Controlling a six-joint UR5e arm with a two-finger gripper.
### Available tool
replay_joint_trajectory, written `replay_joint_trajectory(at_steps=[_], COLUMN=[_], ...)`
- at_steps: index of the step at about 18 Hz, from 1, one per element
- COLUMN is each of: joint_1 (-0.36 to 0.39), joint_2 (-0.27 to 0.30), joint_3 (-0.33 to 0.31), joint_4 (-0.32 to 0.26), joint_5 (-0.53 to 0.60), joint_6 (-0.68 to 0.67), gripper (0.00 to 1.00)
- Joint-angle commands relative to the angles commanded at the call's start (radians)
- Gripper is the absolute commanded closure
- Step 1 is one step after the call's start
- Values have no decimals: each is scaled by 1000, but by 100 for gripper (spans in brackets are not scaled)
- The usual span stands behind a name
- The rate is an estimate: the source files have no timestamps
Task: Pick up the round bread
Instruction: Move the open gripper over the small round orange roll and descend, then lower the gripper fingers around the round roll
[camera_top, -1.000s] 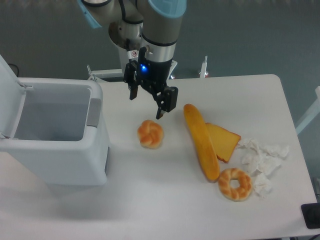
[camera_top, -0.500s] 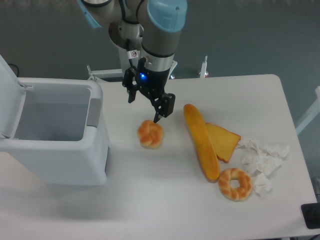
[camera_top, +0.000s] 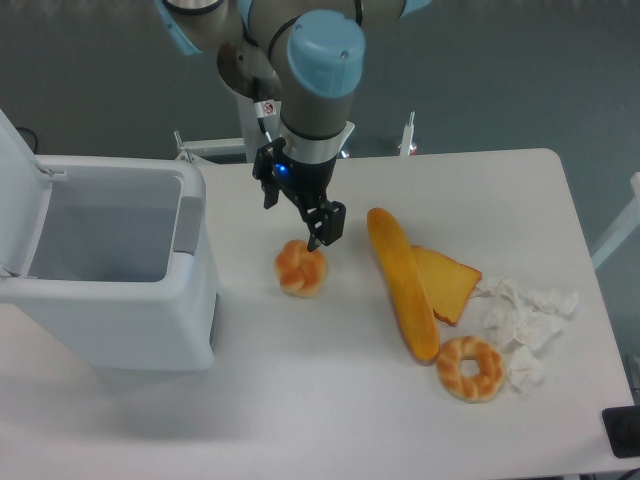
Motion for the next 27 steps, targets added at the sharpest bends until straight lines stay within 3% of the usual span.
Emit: replay_joint_trajectory(at_steps=[14, 27], joint_1=[-58, -22], joint_2=[-92, -166], joint_3=[-8, -9], joint_4=[12, 11], joint_5=[17, 19], joint_6=[-13, -53], gripper=[0, 0])
